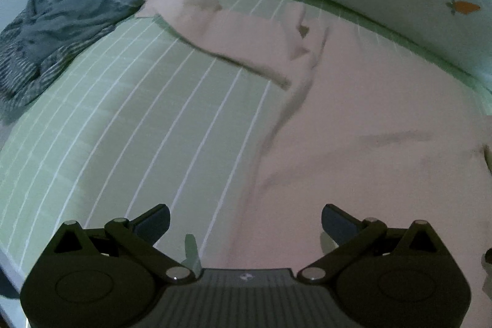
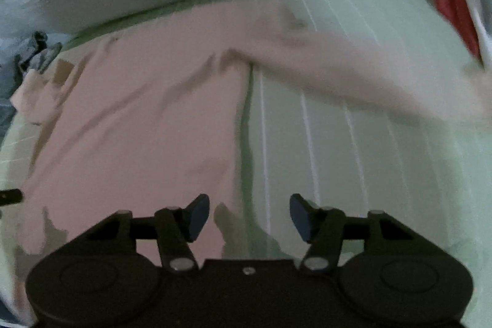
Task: Fold clothes
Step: 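Open both grippers and move them back over the flattened shirt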
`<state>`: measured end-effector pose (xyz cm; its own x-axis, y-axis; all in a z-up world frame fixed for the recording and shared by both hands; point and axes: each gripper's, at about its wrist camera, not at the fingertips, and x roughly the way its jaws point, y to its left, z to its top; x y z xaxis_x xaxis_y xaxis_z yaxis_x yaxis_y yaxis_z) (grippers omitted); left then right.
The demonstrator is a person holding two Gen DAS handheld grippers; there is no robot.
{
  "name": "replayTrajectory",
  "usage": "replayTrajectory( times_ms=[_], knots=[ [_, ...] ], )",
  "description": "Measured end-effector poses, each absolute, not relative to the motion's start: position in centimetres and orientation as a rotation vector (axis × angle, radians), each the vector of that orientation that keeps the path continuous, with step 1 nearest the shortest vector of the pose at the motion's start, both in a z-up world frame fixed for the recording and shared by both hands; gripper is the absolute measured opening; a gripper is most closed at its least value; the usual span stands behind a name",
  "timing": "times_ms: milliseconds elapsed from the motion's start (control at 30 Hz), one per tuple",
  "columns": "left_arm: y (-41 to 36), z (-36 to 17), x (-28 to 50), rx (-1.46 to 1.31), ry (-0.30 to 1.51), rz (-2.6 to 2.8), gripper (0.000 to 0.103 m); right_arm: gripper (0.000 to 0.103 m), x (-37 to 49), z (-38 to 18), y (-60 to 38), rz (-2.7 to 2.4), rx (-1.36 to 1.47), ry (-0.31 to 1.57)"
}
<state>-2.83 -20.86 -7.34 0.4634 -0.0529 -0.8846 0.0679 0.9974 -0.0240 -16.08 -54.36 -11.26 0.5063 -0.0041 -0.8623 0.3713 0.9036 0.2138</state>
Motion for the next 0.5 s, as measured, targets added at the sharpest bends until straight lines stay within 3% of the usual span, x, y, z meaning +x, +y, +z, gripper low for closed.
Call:
replayTrajectory(
  times_ms=[67, 133, 200, 267, 300, 433, 500],
  knots=[
    [-20.6, -7.2, -4.3, 0.016, 1.085, -0.065, 0.103, 0.048, -17.3, -11.4, -53.8, -0.222, 0.379, 1.025],
    [-20.4, -7.1, -5.7, 0.019, 1.084, -0.059, 0.103, 0.029, -18.3, -11.6, -53.4, -0.206, 0.363, 1.030],
    [-20.3, -7.0, -6.9, 0.020, 1.083, -0.054, 0.103, 0.017, -19.1, -11.6, -53.4, -0.175, 0.366, 1.039],
    [-20.1, -6.9, -8.0, 0.017, 1.083, -0.049, 0.103, 0.015, -19.7, -11.6, -53.3, -0.144, 0.390, 1.047],
    [-20.0, -6.9, -8.5, 0.012, 1.083, -0.047, 0.103, 0.006, -20.3, -11.5, -53.1, -0.126, 0.395, 1.047],
    [-19.4, -6.8, -9.9, 0.013, 1.083, -0.052, 0.103, 0.003, -22.1, -10.5, -53.2, -0.109, 0.487, 0.998],
    [-18.8, -6.7, -9.8, 0.013, 1.081, -0.061, 0.103, 0.003, -22.1, -10.4, -52.6, -0.156, 0.392, 1.018]
  ],
)
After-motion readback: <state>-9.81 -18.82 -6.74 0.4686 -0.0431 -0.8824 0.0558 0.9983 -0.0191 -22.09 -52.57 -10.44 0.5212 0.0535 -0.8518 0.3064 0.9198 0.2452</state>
